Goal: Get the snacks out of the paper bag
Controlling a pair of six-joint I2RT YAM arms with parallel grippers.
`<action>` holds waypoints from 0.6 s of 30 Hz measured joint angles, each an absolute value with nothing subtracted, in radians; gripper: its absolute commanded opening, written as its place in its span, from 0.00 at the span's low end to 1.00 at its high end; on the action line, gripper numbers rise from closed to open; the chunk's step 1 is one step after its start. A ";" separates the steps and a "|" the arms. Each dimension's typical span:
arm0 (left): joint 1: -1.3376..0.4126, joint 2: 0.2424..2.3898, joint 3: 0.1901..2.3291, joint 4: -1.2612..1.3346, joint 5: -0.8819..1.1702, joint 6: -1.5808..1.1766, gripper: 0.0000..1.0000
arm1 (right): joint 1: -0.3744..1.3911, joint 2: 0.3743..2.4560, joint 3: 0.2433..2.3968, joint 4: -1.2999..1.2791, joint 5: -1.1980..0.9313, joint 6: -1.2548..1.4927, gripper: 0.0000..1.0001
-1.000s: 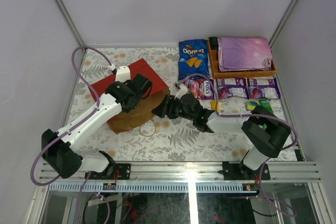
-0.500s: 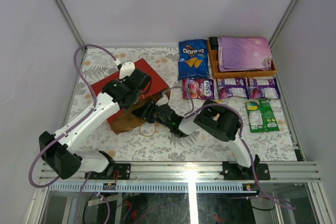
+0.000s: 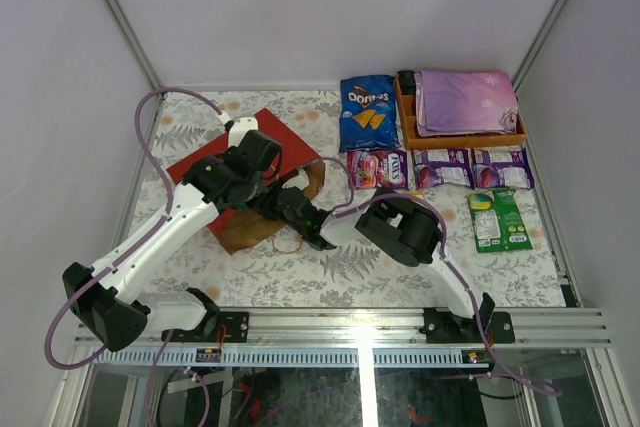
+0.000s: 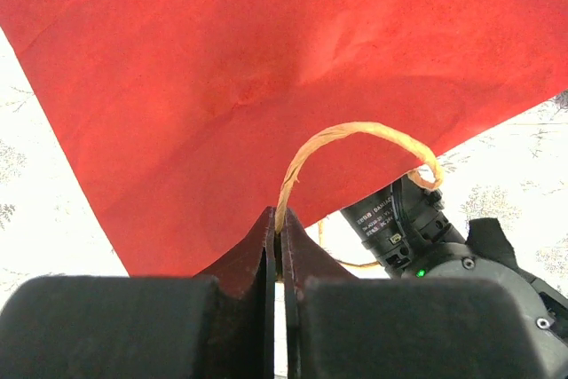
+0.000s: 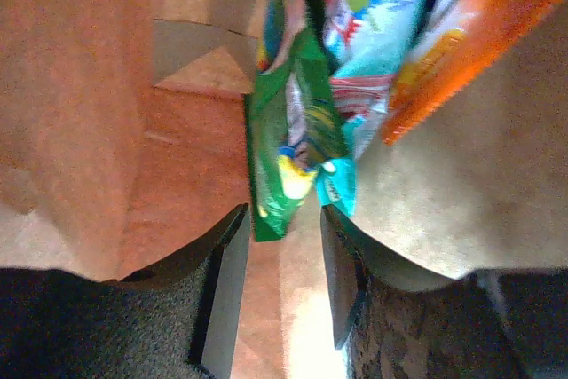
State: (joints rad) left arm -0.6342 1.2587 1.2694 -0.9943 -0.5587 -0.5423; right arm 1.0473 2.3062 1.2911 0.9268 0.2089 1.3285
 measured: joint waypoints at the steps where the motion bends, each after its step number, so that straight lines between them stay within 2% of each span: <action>1: -0.634 1.259 1.269 -0.993 -0.556 -0.540 0.00 | 1.048 2.307 1.291 0.903 0.219 1.331 0.45; 9: -0.634 1.259 1.269 -0.979 -0.540 -0.521 0.00 | 1.049 2.311 1.299 0.806 0.247 1.344 0.45; 18: -0.634 1.258 1.269 -0.978 -0.538 -0.516 0.00 | 1.052 2.343 1.327 0.828 0.251 1.355 0.45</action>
State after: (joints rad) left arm -0.6342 1.2575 1.2694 -0.9783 -0.5381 -0.5159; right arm 1.0523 2.3428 1.3270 0.8276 0.2512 1.3552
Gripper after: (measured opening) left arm 0.006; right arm 0.451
